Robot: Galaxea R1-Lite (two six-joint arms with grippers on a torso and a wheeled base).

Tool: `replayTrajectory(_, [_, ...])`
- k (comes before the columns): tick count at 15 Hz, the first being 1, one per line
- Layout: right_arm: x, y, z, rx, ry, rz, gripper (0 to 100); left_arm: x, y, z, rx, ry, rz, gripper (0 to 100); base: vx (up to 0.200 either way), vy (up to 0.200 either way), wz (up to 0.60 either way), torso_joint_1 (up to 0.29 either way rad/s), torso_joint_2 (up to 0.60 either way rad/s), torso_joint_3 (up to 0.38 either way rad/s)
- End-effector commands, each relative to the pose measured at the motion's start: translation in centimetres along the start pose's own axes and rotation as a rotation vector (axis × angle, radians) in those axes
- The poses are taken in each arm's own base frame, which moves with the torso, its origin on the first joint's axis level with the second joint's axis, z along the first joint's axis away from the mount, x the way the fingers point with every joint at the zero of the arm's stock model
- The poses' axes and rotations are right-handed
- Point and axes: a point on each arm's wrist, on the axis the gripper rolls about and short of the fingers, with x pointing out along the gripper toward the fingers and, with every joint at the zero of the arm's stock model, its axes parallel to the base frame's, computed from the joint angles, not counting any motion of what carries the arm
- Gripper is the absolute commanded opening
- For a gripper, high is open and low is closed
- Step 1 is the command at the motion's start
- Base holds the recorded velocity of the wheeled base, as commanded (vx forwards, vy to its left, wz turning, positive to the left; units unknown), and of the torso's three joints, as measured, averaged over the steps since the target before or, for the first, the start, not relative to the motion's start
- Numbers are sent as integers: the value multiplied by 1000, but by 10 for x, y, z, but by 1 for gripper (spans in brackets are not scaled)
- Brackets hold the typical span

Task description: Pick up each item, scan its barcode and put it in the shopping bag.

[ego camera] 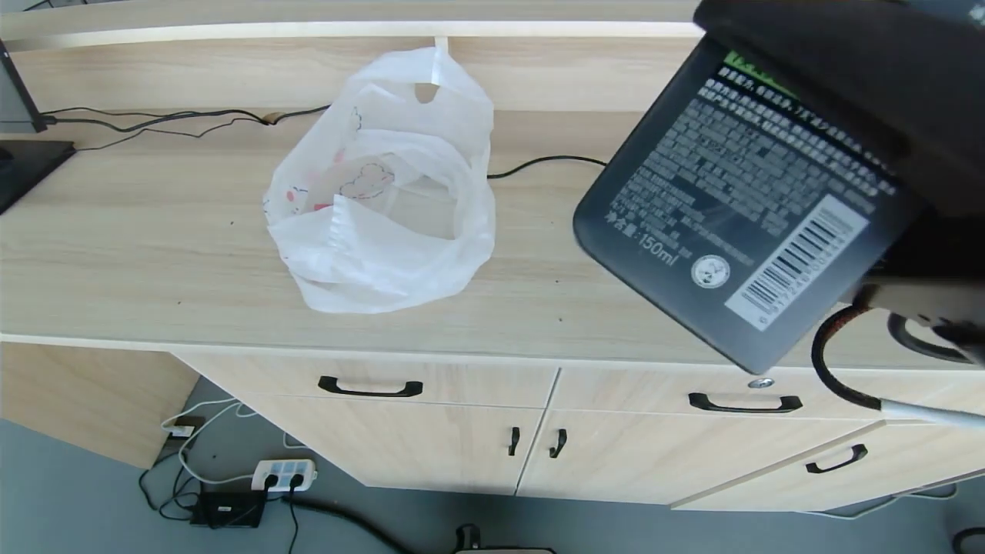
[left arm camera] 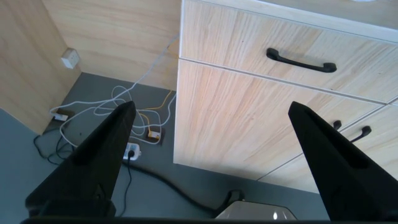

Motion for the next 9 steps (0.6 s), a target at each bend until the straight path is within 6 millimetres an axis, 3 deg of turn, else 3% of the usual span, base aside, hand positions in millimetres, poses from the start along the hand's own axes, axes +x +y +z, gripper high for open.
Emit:
replayTrajectory(1, [-2,24,-5,81,51,90,0,0,0,0,0,0,1,100,0,0,0,0,0,0])
replayTrajectory(3, [-4,35,-12,103,98,130,0,0,0,0,0,2,1,100,0,0,0,0,0,0])
replayTrajectory(9, [-5,34,-14,102,108,123,0,0,0,0,0,2,1,100,0,0,0,0,0,0])
